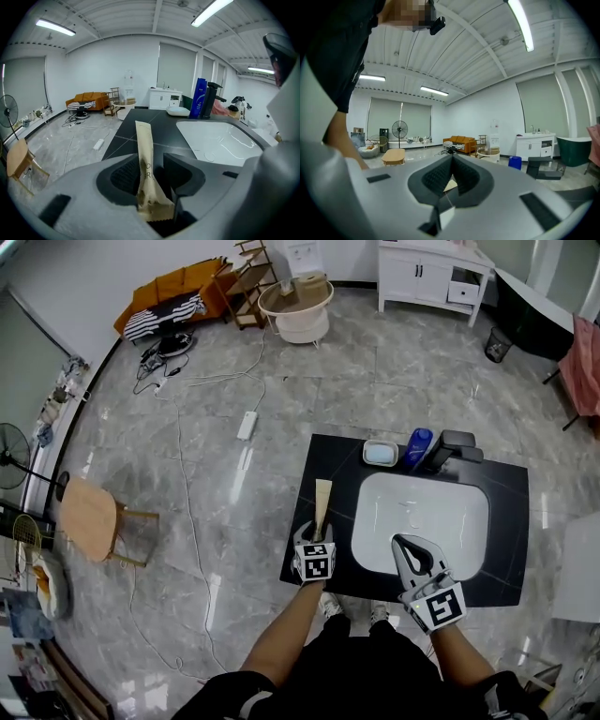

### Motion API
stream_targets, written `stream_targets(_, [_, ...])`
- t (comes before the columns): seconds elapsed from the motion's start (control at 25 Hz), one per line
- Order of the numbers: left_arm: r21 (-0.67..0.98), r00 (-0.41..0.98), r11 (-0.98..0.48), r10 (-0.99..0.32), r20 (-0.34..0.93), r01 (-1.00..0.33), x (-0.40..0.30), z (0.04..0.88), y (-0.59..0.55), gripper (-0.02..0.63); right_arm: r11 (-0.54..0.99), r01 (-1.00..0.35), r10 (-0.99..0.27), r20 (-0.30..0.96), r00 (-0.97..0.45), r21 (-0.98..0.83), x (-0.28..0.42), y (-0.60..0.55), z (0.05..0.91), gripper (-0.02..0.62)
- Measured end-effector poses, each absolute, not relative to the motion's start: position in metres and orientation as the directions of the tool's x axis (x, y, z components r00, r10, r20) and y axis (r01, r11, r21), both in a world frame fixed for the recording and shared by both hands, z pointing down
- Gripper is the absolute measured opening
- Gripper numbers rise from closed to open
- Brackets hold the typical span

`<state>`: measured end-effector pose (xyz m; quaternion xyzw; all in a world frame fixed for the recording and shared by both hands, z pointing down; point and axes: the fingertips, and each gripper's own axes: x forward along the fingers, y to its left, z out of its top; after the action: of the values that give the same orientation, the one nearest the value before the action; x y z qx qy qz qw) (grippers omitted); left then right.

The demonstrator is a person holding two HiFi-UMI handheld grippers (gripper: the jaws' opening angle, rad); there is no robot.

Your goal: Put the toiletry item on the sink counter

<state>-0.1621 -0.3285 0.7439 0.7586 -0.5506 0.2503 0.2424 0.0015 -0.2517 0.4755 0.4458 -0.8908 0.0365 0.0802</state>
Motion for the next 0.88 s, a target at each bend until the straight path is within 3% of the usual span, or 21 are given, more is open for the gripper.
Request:
stream_targets(0.24, [0.034, 0.275, -0.307, -0.792, 0.545, -0.951, -0.164, 0.692, -0.323, 0.195, 0.618, -0.786, -0.78, 0.123, -0.614, 0.001, -0.005, -0.25, 0.467, 0.006])
stream_targets(0.56, [-0.072, 0.306, -0.344, -0.899, 0.312, -0.936, -0.151, 0.56, -0.293, 0.165, 0.66, -0.751, -0.751, 0.056, -0.658, 0.032, -0.007, -0.25, 0.451, 0.006])
stream_targets(0.8, [-0.155, 0.31, -0.34, -0.932, 0.187, -0.928, -0.146, 0.499, -0.275, 0.088, 0.679, -0.731, -0.734, 0.031, -0.679, 0.062, -0.016, -0.248, 0.441, 0.005])
stream_targets(0.88, [-0.137, 0.319, -0.34, -0.936, 0.152, -0.93, -0.146, 0.486, -0.27, 0.028, 0.687, -0.723, -0.725, 0.011, -0.688, 0.078, -0.018, -0.249, 0.435, 0.005])
